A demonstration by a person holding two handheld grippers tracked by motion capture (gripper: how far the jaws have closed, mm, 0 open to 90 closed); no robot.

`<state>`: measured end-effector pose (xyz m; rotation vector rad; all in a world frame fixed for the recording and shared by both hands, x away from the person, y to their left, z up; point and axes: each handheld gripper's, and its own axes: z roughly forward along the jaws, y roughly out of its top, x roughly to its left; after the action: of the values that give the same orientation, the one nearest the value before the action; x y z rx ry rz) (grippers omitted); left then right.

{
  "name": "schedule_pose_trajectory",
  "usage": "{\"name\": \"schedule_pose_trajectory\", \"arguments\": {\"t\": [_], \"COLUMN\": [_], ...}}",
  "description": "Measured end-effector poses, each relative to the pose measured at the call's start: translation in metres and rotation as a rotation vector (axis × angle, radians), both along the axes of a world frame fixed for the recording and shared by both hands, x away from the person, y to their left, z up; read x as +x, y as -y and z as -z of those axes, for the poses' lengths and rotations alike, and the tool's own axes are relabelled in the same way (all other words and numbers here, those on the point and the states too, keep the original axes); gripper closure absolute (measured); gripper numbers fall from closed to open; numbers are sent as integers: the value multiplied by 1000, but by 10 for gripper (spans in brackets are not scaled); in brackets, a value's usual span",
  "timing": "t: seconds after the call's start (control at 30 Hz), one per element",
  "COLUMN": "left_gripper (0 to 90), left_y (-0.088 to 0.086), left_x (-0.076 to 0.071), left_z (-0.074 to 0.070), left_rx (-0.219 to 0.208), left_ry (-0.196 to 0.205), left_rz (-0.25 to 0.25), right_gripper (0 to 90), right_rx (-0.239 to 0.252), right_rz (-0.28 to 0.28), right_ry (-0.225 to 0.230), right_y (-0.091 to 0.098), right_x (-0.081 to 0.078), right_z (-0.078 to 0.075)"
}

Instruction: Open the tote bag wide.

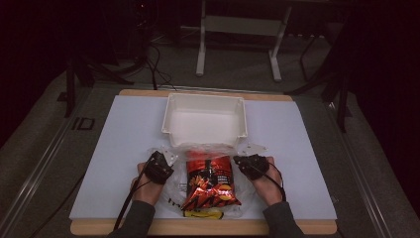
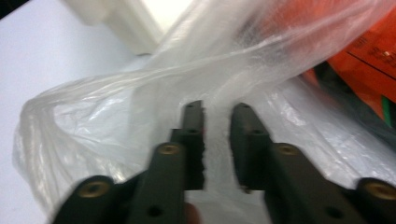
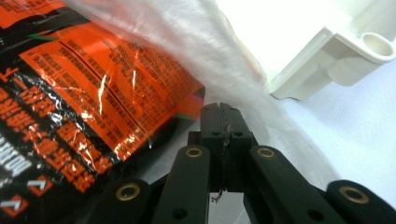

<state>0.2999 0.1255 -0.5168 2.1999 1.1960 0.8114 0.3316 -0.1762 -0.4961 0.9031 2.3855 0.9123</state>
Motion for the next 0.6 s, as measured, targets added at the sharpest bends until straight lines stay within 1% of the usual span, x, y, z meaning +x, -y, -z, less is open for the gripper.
{"name": "schedule_pose_trajectory", "arguments": {"t": [0.1,0.13,0.2,0.23,0.3,0.4,0.43,0.47,0.5,0.53,0.6], "left_gripper": [890,893,896,896,897,899,899,899,899,899,899], "left_y": [-10,-13,-20,-26,-34,-48,-48,-55,-57,-59,-66], "left_x": [-4,-5,-6,-7,-6,-6,-6,-6,-6,-5,-5], "left_z": [-7,-10,-15,-17,-20,-22,-22,-23,-22,-22,-22], "left_rx": [-52,-74,-102,-141,-187,-224,-224,-253,-253,-256,-283], "left_ry": [32,37,46,48,43,42,42,38,41,43,41], "left_rz": [2,4,10,14,10,-14,-14,-31,-47,-65,-115], "right_gripper": [898,899,900,900,900,900,900,900,900,900,900], "right_rx": [1,2,0,2,1,6,6,12,13,3,-5], "right_rz": [-8,-8,-9,-9,-12,-4,-4,-2,1,10,24], "right_ry": [1,-1,2,1,6,8,8,8,5,7,6], "right_y": [4,5,7,8,12,18,18,20,23,24,26], "right_x": [0,0,0,-1,-1,-2,-2,-1,-1,-1,0], "right_z": [-2,-2,-3,-4,-5,-7,-7,-7,-8,-8,-6]}}
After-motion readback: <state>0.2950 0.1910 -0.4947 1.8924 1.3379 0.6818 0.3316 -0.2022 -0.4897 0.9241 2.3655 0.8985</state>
